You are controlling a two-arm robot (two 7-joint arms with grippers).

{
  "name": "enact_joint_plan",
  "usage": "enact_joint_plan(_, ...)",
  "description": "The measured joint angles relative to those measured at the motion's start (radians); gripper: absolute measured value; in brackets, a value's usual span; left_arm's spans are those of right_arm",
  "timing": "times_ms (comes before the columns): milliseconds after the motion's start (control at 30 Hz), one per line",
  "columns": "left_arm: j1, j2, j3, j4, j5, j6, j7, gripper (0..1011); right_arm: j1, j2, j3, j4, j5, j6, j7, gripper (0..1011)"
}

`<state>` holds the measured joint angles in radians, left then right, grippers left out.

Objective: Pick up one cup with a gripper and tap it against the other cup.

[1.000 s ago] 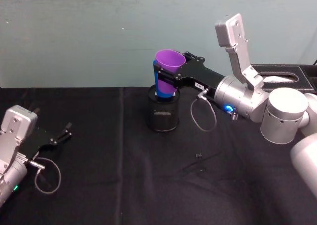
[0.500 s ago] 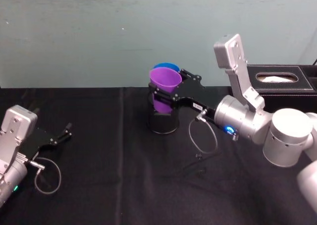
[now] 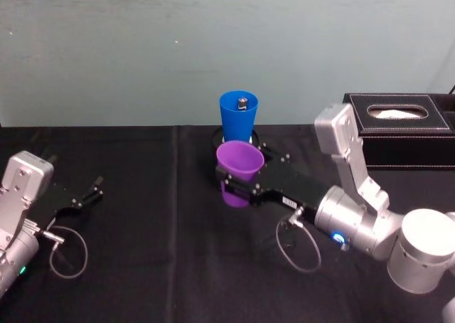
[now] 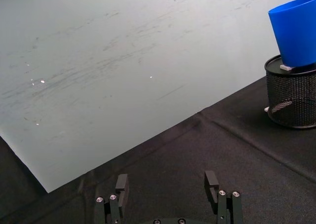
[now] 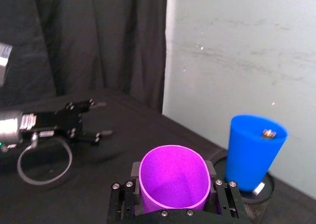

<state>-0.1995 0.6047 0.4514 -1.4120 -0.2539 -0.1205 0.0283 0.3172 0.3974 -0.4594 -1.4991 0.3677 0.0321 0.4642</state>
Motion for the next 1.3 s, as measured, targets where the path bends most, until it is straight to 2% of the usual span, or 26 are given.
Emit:
enact_joint_plan(300, 0.000, 0.000, 0.000, 0.000, 0.000, 0.000, 0.000, 1000, -0.069, 0.005, -0.001, 0.014, -0.041, -0.084, -0.014, 736)
enact_joint_plan(500, 0.000, 0.000, 0.000, 0.000, 0.000, 0.000, 0.000, 1000, -0.097, -0.013, 0.015, 0.061, -0.056, -0.133, -0.020, 735)
enact_joint_plan(667, 0.000, 0.000, 0.000, 0.000, 0.000, 0.000, 0.000, 1000, -0.111, -0.027, 0.020, 0.094, -0.062, -0.150, -0.014, 735)
enact_joint_plan(1300, 0.000, 0.000, 0.000, 0.000, 0.000, 0.000, 0.000, 1000, -0.141, -0.047, 0.026, 0.128, -0.102, -0.181, -0.002, 736)
